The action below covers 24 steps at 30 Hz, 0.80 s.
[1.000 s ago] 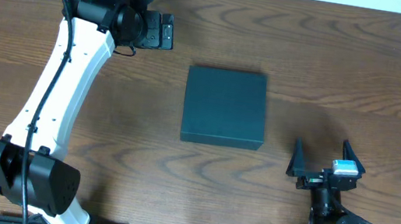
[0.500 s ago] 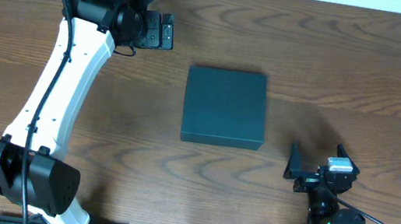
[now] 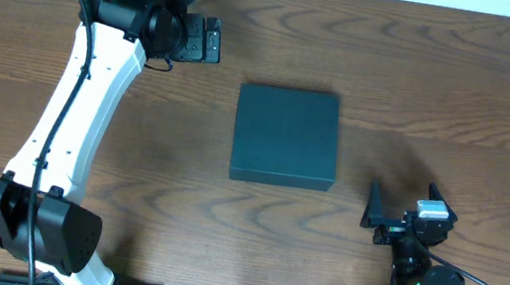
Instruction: Pack container
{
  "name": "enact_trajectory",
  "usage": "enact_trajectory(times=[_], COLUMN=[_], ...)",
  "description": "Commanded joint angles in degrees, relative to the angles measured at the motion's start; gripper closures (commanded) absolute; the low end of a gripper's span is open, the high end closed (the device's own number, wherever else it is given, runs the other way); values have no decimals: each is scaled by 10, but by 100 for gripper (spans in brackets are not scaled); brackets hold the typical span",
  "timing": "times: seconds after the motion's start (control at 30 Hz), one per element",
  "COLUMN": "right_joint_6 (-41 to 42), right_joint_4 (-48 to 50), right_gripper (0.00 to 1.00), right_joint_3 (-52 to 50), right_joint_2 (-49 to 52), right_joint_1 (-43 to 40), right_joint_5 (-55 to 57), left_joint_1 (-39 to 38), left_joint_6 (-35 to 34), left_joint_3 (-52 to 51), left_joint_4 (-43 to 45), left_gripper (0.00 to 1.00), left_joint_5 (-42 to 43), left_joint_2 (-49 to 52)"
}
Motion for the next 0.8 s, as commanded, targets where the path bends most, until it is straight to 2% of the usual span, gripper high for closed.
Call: enact_trajectory(times=[0.0,0.13,0.3,0.53,0.63,0.77], right_joint_6=[8,8,8,8,8,8], right_joint_4=[-3,-3,-3,-3,-3,-3], right_gripper=[1,1,1,1,1,1], right_joint_3=[-1,-1,-1,-1,-1,-1], right_joint_2=[-3,-3,-3,-3,-3,-3], right_joint_1=[-5,-5,-5,-5,-5,-5], right_joint_5=[6,6,6,6,6,6], left_joint_1=[1,1,2,4,4,16], left_joint_6=[1,3,19,81,101,116], left_joint_3=[4,4,4,4,4,3], left_joint_4=[-3,42,192,376,414,421], left_gripper=[1,1,1,1,2,2], left_joint_5=[-5,-56,-122,-140,-140,-140], left_joint_2=[2,-5,-53,-170,-227,-298])
